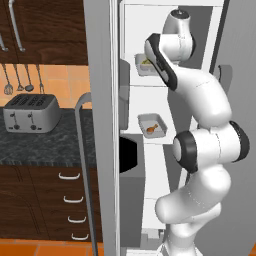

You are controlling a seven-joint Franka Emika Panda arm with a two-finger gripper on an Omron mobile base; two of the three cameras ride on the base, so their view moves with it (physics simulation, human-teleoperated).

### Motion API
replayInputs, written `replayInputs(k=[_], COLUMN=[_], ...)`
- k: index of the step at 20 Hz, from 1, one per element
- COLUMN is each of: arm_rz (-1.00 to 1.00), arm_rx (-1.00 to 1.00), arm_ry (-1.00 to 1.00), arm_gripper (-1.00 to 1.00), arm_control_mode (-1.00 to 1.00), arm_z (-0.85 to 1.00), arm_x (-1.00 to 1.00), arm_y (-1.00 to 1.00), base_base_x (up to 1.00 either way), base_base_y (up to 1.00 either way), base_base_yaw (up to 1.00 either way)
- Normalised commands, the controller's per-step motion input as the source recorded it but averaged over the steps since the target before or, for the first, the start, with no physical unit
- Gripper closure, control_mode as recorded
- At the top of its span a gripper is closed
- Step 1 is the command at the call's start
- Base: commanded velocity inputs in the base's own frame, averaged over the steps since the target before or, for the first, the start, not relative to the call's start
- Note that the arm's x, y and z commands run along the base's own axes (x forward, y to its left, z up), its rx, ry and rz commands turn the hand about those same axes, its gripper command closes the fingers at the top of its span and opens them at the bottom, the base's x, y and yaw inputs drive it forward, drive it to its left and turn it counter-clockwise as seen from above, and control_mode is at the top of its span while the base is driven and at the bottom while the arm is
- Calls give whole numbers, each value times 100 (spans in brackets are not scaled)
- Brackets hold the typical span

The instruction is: Take the meat container that has the chicken drumstick and place it on the second highest rack of the freezer. Then take the vegetable container that has the cucumber and carrot and place it on the highest rack of the freezer.

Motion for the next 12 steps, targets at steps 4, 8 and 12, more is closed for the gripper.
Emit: replayInputs(k=[4,8,12], arm_rz=[0,0,0], arm_rx=[0,0,0], arm_ry=[-10,-9,-13], arm_gripper=[-100,-100,-100], arm_control_mode=[-100,-100,-100], arm_z=[0,0,0], arm_x=[-97,-100,-100], arm_y=[1,0,0], base_base_x=[0,0,0], base_base_y=[0,0,0], base_base_yaw=[0,0,0])
